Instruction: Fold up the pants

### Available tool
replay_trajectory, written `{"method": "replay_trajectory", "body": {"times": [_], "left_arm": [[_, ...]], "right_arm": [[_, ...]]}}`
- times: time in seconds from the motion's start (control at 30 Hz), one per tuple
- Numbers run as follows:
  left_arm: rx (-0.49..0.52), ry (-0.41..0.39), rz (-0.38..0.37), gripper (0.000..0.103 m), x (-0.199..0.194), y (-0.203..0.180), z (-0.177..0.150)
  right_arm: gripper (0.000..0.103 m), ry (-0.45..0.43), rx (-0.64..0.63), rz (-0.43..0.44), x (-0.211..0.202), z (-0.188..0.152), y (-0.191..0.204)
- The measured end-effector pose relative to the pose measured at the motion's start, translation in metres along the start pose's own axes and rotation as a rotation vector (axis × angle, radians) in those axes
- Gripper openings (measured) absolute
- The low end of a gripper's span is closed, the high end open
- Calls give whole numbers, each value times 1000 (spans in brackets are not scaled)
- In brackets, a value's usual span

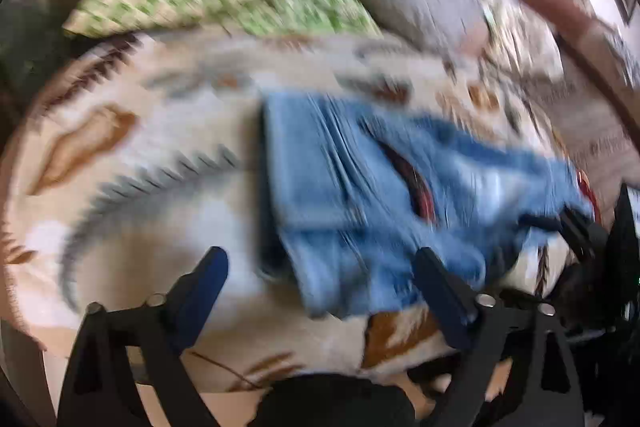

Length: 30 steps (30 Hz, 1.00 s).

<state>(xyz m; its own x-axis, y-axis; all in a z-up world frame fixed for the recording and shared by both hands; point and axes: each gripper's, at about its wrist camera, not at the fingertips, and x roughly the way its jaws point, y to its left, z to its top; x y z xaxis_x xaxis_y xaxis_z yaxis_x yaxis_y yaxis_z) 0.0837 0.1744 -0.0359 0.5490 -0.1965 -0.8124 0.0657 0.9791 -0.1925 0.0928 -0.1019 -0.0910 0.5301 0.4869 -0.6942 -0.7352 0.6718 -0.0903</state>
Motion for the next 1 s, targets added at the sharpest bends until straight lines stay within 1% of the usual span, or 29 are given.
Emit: {"method": "replay_trajectory", "body": {"times": [0.07, 0.13, 0.17, 0.27, 0.3, 0.33, 0.43, 0.47, 0.53, 0.6, 0.63, 0.67, 0.7, 0.73, 0.77, 0.8, 0.9, 1.0], "left_arm": [[-41, -1, -6, 95, -6, 12, 7], [-90, 29, -7, 95, -1, 26, 14], [-110, 54, -21, 95, 4, 30, 15], [-152, 108, -66, 95, 28, 39, 18], [-172, 145, -84, 95, 41, 42, 18], [-194, 185, -118, 95, 53, 44, 16], [-244, 259, -186, 95, 78, 48, 9], [-259, 277, -198, 98, 87, 48, 7], [-264, 262, -224, 102, 89, 44, 9], [-272, 268, -291, 101, 93, 38, 14], [-268, 272, -304, 101, 95, 36, 16], [-257, 277, -311, 94, 96, 33, 18], [-242, 284, -321, 82, 97, 31, 20], [-233, 285, -325, 34, 97, 32, 22], [-231, 281, -306, 21, 93, 33, 24], [-225, 283, -314, 20, 92, 33, 24], [-202, 291, -309, 19, 92, 32, 25], [-163, 282, -277, 18, 89, 26, 31]], "right_arm": [[86, -32, 15, 3, -14, 1, -7], [86, -60, 31, 7, -23, 3, -13], [86, -64, 37, 15, -25, 5, -15], [86, -60, 34, 23, -22, 9, -14], [86, -57, 32, 25, -21, 10, -12], [86, -53, 30, 28, -18, 11, -10], [86, -39, 23, 34, -14, 6, -8], [86, -32, 22, 33, -12, 4, -8], [86, -16, 30, 39, -7, 2, -10], [86, -17, 41, 45, -3, 2, -13], [86, -15, 50, 45, -2, 3, -14], [86, -16, 59, 48, -1, 3, -16], [86, -18, 67, 51, -1, 4, -17], [86, -23, 75, 55, -1, 5, -19], [86, -25, 79, 57, -1, 6, -20], [86, -26, 83, 59, 0, 7, -21], [86, -26, 89, 60, 5, 11, -25], [86, -25, 108, 46, 13, 22, -29]]}}
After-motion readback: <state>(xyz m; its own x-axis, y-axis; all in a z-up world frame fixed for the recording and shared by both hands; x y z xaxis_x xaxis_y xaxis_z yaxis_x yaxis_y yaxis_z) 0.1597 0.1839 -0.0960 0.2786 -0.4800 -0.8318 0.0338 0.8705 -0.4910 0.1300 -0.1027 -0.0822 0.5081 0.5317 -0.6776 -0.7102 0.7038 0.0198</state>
